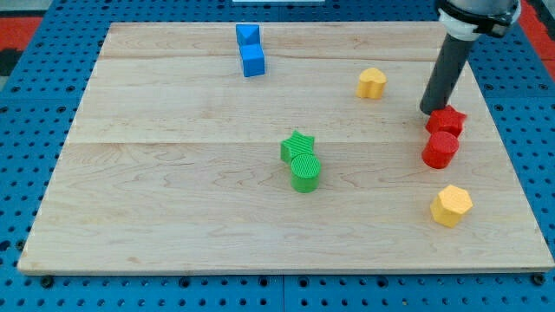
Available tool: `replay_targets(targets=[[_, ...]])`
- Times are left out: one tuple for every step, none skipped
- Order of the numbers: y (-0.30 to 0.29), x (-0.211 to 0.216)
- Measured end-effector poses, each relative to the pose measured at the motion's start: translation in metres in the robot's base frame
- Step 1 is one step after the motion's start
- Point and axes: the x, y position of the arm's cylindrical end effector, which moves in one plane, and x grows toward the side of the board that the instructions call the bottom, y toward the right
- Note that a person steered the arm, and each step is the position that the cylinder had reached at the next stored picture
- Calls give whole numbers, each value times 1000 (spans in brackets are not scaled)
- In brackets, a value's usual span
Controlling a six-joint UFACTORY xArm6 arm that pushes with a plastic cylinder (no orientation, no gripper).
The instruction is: Place the red star in between the yellow heart and yellow hexagon
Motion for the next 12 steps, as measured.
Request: replay_targets(targets=[[-1,20],[-19,22],[-11,8],[-4,8],[21,8],[46,8],[60,19],[43,56],[14,80],[-31,91],[-25,77],[-44,61]])
